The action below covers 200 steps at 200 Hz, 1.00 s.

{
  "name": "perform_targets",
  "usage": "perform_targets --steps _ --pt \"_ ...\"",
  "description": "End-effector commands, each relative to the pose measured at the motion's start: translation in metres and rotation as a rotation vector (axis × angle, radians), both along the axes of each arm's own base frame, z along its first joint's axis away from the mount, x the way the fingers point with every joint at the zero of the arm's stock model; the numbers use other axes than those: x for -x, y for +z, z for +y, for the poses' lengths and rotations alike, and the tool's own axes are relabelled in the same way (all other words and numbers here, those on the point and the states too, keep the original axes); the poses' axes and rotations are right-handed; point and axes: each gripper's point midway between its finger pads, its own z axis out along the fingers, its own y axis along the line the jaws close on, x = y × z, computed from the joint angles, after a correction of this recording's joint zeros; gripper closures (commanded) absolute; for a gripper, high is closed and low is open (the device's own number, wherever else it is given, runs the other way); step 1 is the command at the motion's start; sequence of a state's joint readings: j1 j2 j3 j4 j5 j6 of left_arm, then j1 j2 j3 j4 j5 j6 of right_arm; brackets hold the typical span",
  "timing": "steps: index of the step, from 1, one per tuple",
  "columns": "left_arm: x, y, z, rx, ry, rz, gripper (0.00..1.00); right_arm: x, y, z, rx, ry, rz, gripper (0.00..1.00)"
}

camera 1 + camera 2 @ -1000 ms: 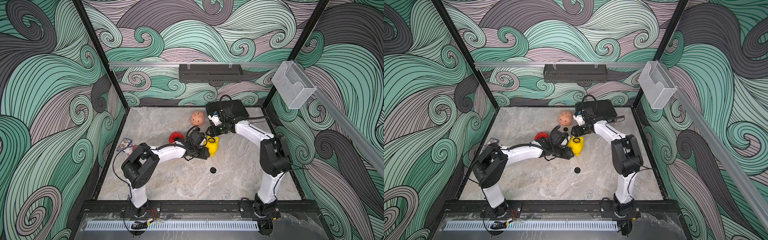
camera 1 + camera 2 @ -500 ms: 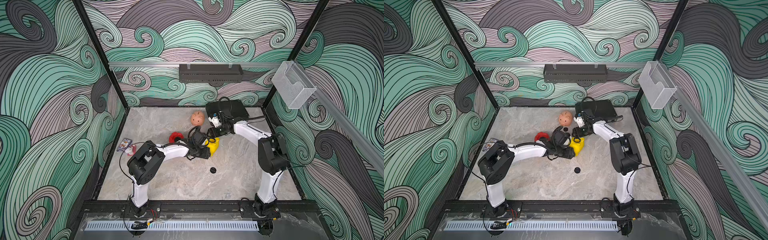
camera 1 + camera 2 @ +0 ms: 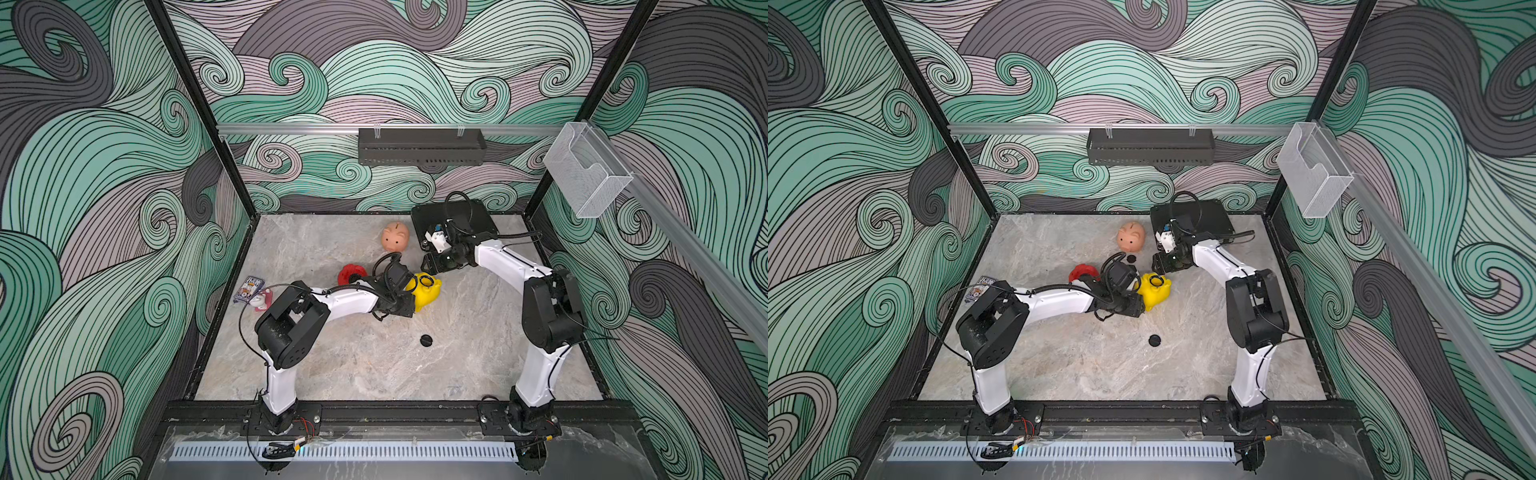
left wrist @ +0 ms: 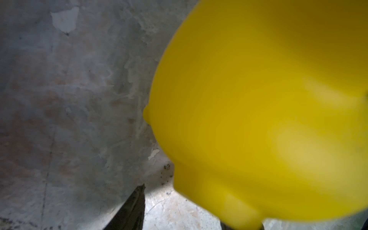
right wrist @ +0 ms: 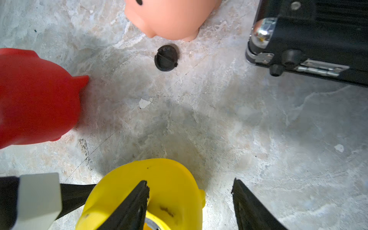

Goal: Close piggy banks
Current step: Adjust the piggy bank at the center of the board.

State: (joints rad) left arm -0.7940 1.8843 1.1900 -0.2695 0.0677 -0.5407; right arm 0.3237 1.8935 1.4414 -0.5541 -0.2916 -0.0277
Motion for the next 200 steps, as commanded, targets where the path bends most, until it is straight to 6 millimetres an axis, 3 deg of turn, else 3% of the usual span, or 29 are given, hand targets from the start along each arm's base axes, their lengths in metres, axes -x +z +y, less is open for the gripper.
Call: perform_targets --steps 1,55,133,200 --pt "-0.003 0.026 -0.003 0.036 -0.002 -0.027 0.41 -0.001 0.02 0.004 -0.04 -0.006 -0.015 0.31" --pt "0.007 0.031 -0.016 0.113 -0.064 -0.007 0.41 -0.011 0.004 0.012 -0.054 -0.006 0.027 0.33" --pt "-0.015 0.024 -0.01 0.016 -0.021 -0.066 0.42 0.001 -0.011 0.001 0.009 -0.008 0.068 0.34" --pt "-0.025 0.02 -0.006 -0.039 -0.003 -0.075 0.42 0.013 -0.009 -0.008 0.042 -0.02 0.087 0.35"
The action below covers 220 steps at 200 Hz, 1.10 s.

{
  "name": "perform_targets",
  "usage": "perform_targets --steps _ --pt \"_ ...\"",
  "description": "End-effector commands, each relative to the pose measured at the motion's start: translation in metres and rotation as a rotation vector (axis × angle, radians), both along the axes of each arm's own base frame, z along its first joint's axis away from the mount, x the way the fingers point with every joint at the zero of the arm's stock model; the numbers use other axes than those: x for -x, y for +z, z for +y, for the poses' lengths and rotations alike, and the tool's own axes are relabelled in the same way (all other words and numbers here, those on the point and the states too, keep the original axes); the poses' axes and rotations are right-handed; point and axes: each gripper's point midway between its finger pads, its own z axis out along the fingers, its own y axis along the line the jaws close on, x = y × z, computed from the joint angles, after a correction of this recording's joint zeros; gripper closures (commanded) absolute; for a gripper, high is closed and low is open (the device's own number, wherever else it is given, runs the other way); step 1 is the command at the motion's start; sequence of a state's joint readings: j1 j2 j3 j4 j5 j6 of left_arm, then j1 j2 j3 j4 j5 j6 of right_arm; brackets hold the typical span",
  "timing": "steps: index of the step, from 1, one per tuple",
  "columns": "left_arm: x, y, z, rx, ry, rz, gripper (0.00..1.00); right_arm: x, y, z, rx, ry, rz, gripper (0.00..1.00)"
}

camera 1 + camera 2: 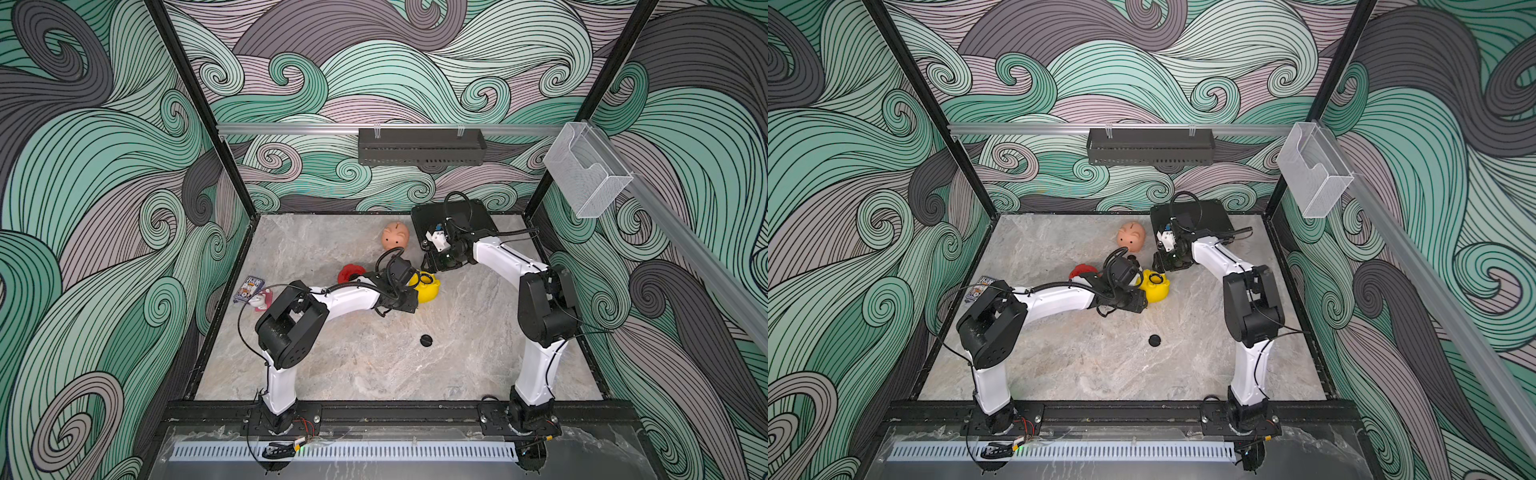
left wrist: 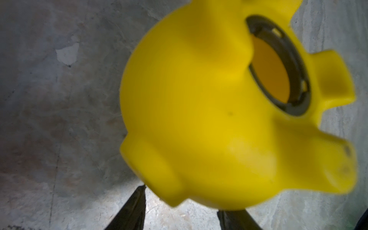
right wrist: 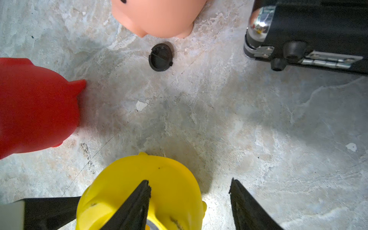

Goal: Close piggy banks
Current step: Adjust the piggy bank at the center of the board.

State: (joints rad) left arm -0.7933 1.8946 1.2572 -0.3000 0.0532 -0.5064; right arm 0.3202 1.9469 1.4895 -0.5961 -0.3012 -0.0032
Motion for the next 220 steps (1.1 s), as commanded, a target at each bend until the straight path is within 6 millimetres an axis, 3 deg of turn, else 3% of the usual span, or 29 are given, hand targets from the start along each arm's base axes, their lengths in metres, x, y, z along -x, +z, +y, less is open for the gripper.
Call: perform_targets --steps 1,58,110,157,220 --pt "-0.013 0.004 0.002 -0.037 0.019 -0.035 0.42 0.016 0.002 -0.009 0.041 0.002 0.03 0.35" --pt "-0.016 0.01 0.02 -0.084 0.062 -0.051 0.42 0.025 0.016 -0.019 0.056 -0.022 0.018 0.35" --pt "-0.005 0.027 0.028 -0.059 0.064 -0.05 0.42 0.008 0.032 -0.018 0.044 -0.046 -0.027 0.37" --pt "0.01 0.022 0.008 0.069 0.02 0.029 0.42 -0.007 0.015 -0.01 0.033 -0.046 0.009 0.38" --pt "-0.005 0.014 -0.001 0.036 0.012 0.012 0.43 0.006 -0.013 -0.012 0.047 -0.04 0.086 0.39"
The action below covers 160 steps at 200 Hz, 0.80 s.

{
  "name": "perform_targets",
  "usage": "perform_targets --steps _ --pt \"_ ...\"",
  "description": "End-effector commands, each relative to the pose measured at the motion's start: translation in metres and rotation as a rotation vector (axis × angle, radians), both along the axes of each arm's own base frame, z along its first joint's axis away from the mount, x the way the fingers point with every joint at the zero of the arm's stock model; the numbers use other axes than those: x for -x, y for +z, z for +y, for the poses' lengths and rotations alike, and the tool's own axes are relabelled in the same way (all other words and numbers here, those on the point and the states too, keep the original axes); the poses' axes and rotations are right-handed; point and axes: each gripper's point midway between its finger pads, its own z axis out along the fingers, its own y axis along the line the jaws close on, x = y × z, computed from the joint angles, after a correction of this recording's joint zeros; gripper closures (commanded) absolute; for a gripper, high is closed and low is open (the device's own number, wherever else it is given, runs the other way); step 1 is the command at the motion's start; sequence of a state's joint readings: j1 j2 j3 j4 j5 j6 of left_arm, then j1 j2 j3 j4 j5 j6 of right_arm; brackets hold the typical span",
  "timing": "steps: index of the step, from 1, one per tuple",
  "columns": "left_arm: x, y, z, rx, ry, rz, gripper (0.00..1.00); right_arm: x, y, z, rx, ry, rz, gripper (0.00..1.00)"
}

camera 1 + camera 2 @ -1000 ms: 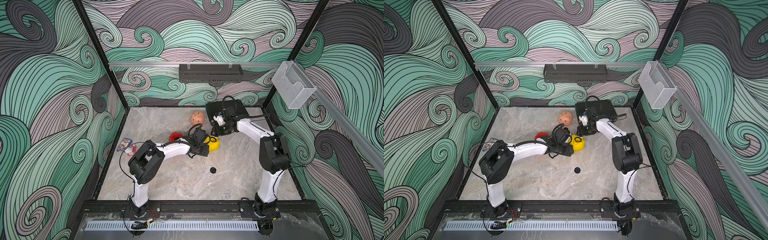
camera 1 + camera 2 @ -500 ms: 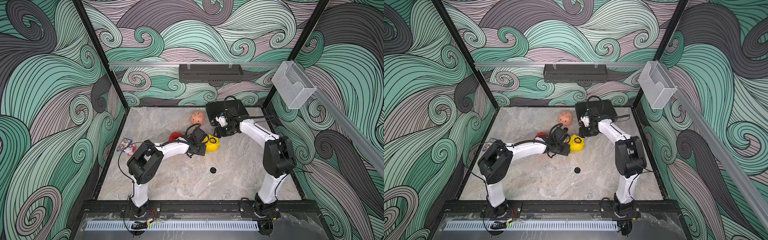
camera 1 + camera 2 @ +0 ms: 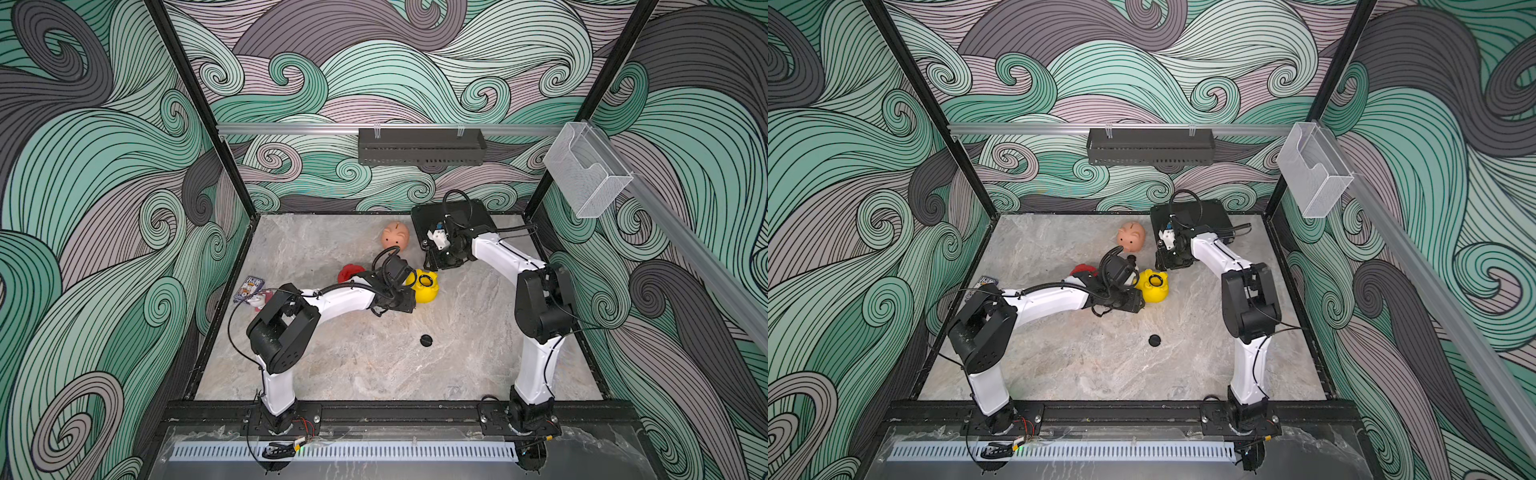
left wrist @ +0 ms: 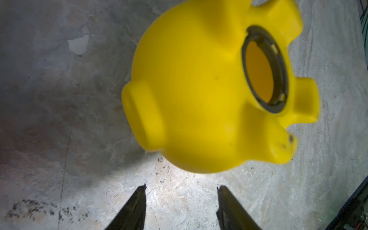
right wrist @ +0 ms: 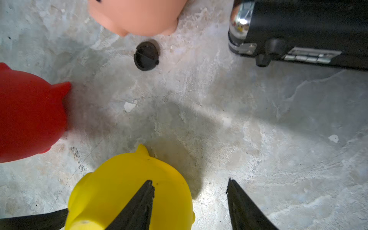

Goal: Close piggy banks
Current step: Adjust the piggy bank at the center of the board.

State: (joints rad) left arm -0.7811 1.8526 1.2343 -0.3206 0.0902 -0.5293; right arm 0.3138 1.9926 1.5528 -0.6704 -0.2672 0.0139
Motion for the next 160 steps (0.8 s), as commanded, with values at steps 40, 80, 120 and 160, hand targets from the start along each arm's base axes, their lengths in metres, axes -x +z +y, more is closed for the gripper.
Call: perform_targets --steps 40,80,120,160 --pt "-0.023 0.003 0.002 -0.061 0.019 -0.046 0.43 0.017 -0.006 -0.009 0.014 -0.011 0.041 0.4" --pt "-0.032 0.002 0.004 -0.072 0.029 -0.045 0.43 0.025 -0.007 -0.015 0.028 -0.022 0.05 0.4" --pt "-0.04 0.003 0.008 -0.076 0.039 -0.049 0.43 0.033 -0.005 -0.019 0.028 -0.033 0.055 0.4" --pt "-0.048 0.006 0.009 -0.082 0.042 -0.051 0.43 0.042 -0.007 -0.022 0.028 -0.04 0.072 0.4"
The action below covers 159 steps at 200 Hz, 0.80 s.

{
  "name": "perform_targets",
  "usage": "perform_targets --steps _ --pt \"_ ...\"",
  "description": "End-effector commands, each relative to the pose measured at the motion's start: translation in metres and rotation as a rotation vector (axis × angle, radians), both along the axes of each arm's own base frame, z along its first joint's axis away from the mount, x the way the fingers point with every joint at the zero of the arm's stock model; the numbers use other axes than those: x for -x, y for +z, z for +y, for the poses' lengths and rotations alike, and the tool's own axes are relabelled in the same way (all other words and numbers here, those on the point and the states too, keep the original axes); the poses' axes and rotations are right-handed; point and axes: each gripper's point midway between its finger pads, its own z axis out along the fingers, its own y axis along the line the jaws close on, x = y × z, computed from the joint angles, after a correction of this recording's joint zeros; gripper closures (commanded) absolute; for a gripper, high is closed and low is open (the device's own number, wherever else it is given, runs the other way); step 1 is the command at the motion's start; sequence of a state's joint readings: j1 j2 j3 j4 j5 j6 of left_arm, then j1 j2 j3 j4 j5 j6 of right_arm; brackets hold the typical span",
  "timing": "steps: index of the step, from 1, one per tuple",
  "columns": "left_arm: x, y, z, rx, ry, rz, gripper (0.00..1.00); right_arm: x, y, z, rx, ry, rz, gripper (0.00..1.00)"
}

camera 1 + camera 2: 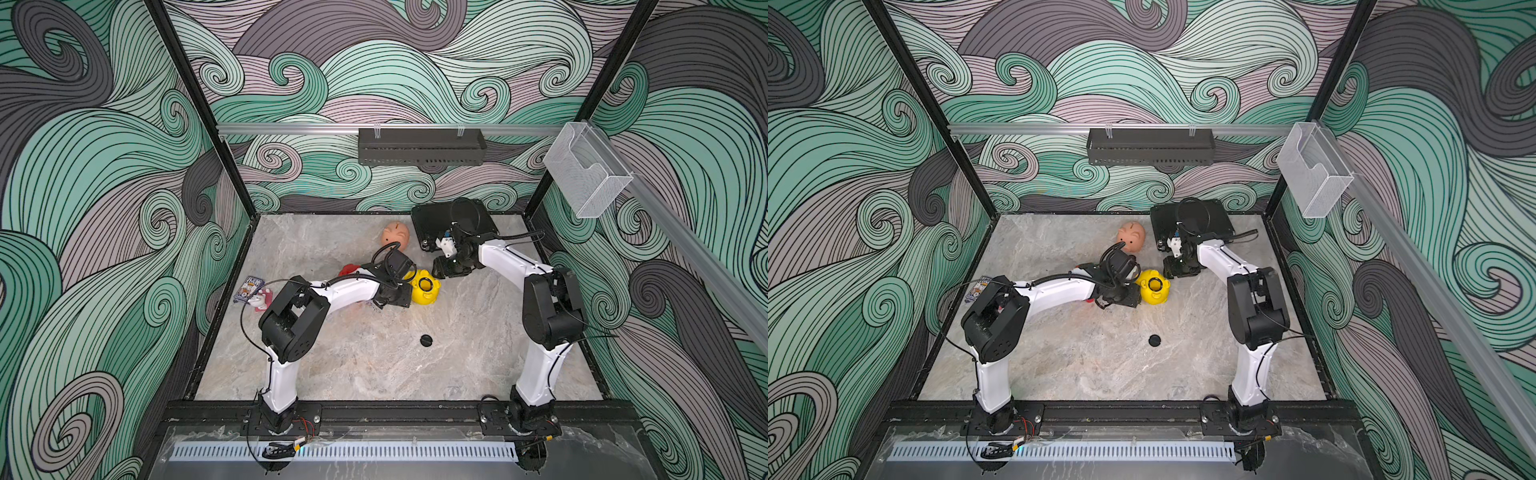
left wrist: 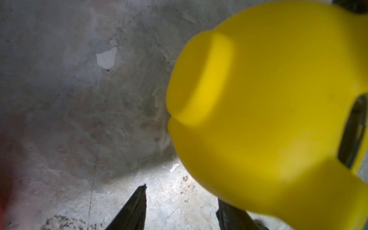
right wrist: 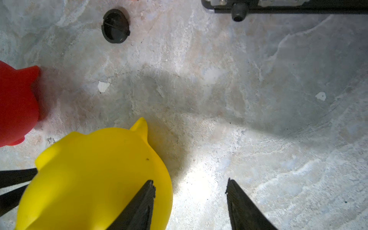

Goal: Close piggy banks
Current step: Adjust the piggy bank at the center of the board.

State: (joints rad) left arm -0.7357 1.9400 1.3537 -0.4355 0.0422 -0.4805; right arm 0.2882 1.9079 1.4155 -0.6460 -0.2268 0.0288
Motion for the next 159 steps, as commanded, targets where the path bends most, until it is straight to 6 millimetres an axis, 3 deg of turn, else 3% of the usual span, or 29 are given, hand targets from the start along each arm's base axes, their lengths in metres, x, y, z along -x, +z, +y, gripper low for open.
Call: perform_targets --steps 1,159 --pt "-0.023 0.017 -0.007 0.019 0.012 -0.065 0.43 0.02 0.002 0.004 -0.014 0.012 0.05 0.4" --pt "-0.028 0.012 -0.001 -0.014 0.012 -0.039 0.43 0.025 0.002 -0.007 0.016 -0.042 0.029 0.41"
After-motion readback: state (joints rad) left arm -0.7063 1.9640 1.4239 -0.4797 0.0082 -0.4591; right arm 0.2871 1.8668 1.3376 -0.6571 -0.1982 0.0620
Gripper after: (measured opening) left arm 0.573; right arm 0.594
